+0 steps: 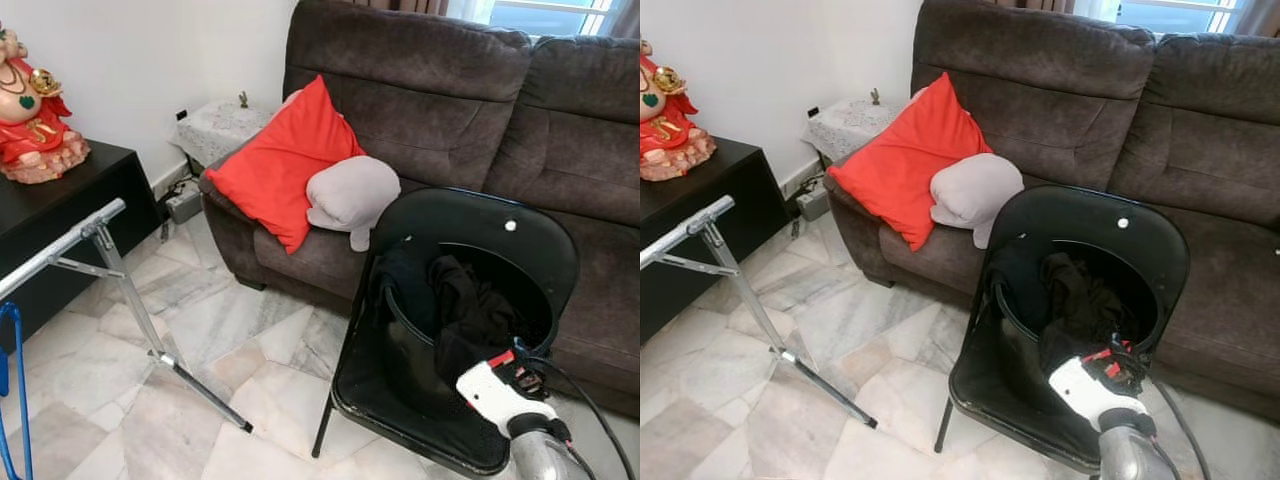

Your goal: Hang hanger

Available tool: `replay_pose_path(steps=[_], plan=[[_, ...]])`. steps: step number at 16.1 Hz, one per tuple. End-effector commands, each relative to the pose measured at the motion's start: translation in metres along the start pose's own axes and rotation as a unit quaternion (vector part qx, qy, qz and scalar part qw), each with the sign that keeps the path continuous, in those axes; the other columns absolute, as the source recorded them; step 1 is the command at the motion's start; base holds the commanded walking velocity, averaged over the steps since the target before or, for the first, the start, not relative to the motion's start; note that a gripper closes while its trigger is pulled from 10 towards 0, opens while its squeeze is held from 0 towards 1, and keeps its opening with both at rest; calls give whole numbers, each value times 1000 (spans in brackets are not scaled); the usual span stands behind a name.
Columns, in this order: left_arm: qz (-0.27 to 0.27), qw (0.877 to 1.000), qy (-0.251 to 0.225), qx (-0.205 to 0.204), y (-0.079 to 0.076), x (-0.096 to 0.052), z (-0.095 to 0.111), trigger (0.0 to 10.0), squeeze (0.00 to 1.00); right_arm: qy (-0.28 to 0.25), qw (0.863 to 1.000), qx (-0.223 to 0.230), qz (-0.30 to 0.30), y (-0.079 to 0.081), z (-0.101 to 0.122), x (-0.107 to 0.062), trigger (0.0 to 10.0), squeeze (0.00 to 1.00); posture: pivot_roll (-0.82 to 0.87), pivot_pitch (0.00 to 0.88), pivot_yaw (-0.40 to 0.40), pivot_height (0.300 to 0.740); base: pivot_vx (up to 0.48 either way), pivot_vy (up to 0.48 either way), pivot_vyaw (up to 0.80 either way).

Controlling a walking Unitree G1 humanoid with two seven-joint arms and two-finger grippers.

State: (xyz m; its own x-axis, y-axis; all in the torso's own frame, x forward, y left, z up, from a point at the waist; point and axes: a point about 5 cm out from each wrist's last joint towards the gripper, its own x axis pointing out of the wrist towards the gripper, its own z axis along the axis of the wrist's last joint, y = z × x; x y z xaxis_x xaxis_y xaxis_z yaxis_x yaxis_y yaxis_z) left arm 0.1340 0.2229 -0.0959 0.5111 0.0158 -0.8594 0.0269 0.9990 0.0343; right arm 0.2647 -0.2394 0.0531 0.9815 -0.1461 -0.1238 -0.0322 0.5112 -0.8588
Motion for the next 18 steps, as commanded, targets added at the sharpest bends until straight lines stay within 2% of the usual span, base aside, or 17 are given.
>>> replay_pose_path(steps=[1, 5, 8, 10, 12, 14, 16, 17, 18], plan=[[6, 1000, 12, 8, 4, -2, -6, 10000, 0, -7, 1000, 14, -17, -7, 5, 5, 10000, 0, -6, 79, 47, 740, 0, 0, 0], [7, 1000, 12, 9, 4, -2, -6, 10000, 0, -62, 997, 4, 42, 5, 21, 8, 10000, 0, -4, 78, 49, 740, 0, 0, 0], [7, 1000, 12, 11, 4, -2, -5, 10000, 0, -73, 996, -19, 46, 4, 22, 11, 10000, 0, -3, 77, 49, 740, 0, 0, 0], [7, 1000, 12, 11, 4, -2, -5, 10000, 0, -72, 996, -33, 48, 3, 21, 13, 10000, 0, -3, 77, 49, 740, 0, 0, 0], [7, 1000, 12, 11, 4, -2, -6, 10000, 0, -29, 997, -48, 55, 4, 10, 17, 10000, 0, 0, 72, 47, 740, 0, 0, 0], [8, 1000, 12, 10, 4, -2, -6, 10000, 0, 4, 999, -24, 45, 3, 2, 19, 10000, 0, 5, 67, 46, 740, 0, 0, 0], [9, 1000, 12, 10, 4, -2, -6, 10000, 0, -18, 999, -5, 47, 2, 8, 24, 10000, 0, 9, 62, 48, 740, 0, 0, 0], [9, 1000, 12, 10, 4, -2, -6, 10000, 0, -28, 998, -2, 49, 3, 11, 25, 7882, 0, 9, 62, 48, 740, 0, 0, 0], [9, 1000, 12, 11, 5, -2, -6, 10000, 0, -37, 998, 2, 49, 2, 15, 27, 1176, 0, 9, 62, 48, 740, 0, 0, 0]])
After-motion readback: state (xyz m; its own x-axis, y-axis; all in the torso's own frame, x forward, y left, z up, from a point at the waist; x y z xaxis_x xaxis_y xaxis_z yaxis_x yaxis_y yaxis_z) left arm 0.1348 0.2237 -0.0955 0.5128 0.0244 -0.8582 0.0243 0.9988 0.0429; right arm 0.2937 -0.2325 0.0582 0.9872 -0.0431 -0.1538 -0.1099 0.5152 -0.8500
